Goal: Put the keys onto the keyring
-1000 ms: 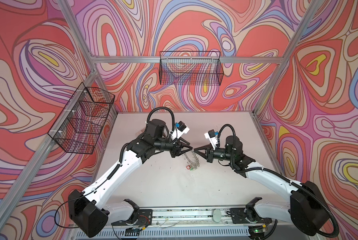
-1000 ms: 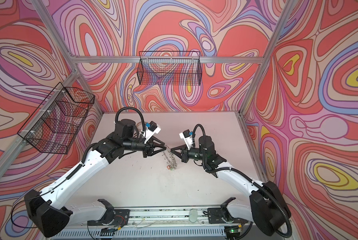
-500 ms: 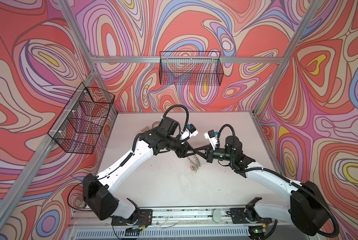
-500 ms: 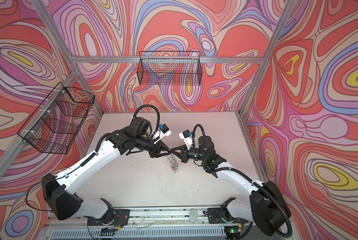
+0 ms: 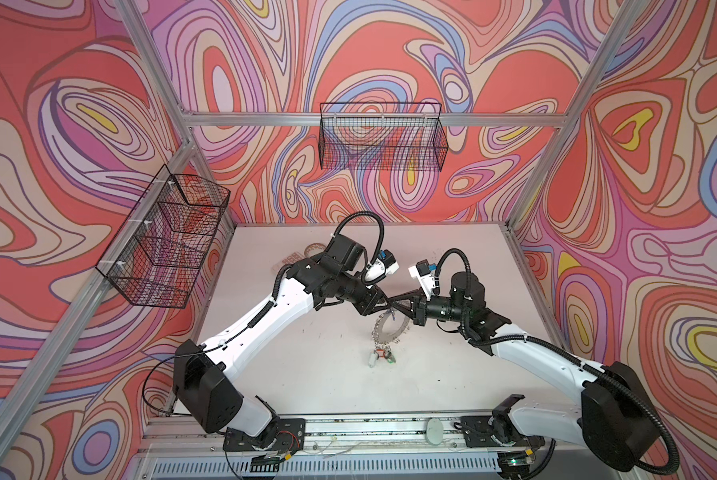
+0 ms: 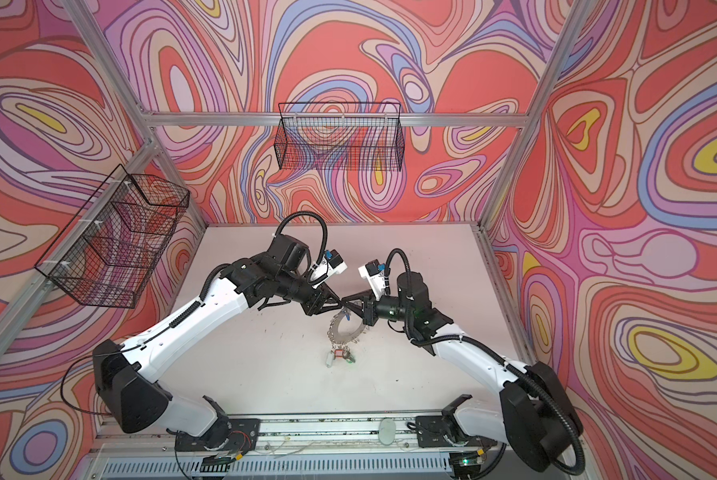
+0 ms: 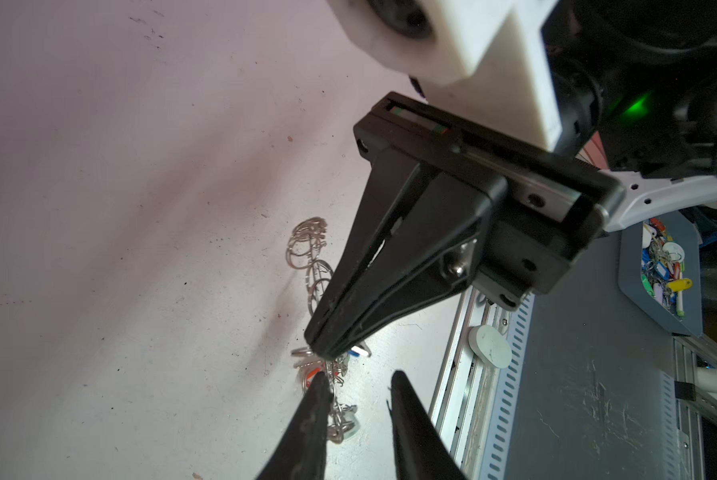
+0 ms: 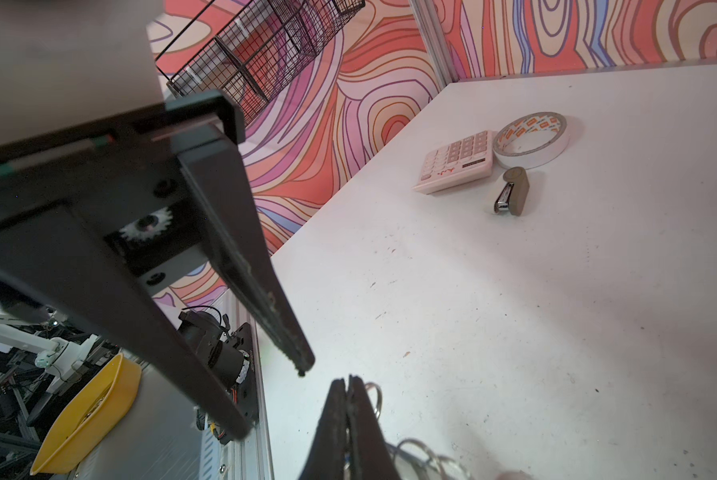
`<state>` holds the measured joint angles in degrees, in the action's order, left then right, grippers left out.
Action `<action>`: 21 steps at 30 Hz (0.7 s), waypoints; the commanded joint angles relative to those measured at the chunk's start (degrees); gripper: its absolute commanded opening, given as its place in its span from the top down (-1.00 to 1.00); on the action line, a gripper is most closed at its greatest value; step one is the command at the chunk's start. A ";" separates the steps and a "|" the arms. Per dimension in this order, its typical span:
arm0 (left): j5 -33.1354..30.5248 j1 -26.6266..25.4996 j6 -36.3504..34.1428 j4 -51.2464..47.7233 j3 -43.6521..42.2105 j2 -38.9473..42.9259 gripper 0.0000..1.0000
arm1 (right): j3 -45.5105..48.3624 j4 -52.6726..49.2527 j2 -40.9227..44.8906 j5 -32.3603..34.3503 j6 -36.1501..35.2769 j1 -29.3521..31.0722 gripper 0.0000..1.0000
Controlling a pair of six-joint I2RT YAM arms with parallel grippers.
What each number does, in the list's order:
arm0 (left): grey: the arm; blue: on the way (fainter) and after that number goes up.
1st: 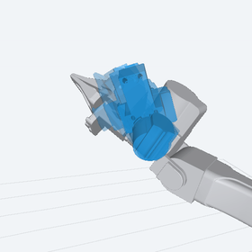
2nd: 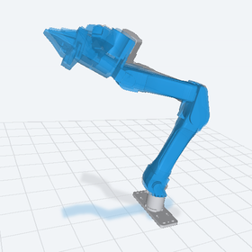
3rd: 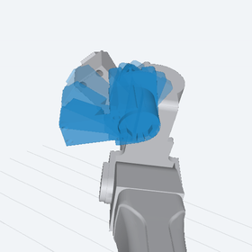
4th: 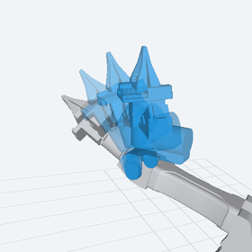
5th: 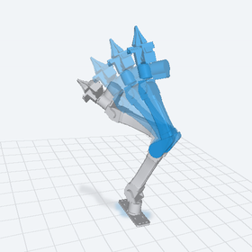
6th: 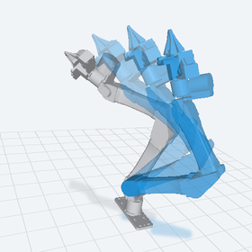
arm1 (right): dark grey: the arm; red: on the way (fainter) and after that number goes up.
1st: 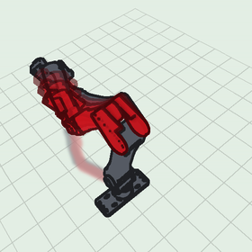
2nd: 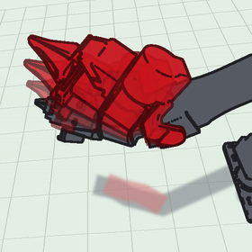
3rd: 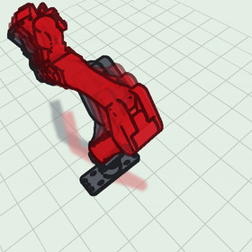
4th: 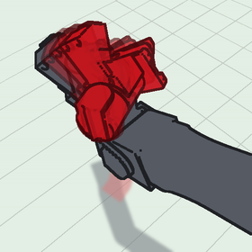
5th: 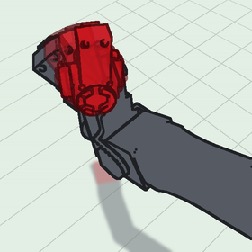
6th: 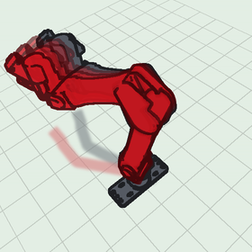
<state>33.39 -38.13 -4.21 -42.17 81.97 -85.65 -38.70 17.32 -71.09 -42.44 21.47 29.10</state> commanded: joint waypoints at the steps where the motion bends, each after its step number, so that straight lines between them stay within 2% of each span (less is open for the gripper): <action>1: 1.40 0.55 -0.01 1.24 -1.19 1.54 0.37 | -1.64 2.10 -0.24 -0.37 -0.77 0.43 1.00; 6: 5.48 4.67 -0.12 5.82 -5.82 4.52 0.33 | -1.86 1.67 -0.29 -0.82 -1.26 0.42 1.00; 7: 6.85 5.51 -1.89 6.58 -6.98 5.37 0.31 | -1.91 1.58 -0.29 -1.02 -1.35 0.43 1.00; 15: 8.56 7.19 -27.34 13.95 -19.74 13.35 -0.05 | -2.21 1.41 -0.60 -1.94 -1.61 0.77 1.00; 21: 11.46 8.60 -36.47 12.40 -17.99 9.83 -0.09 | -2.79 0.26 -0.76 -2.59 -2.40 1.31 1.00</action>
<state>41.76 -30.50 -31.75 -30.57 62.39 -73.97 -39.22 16.56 -71.81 -43.59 20.45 29.89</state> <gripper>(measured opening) 0.545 0.047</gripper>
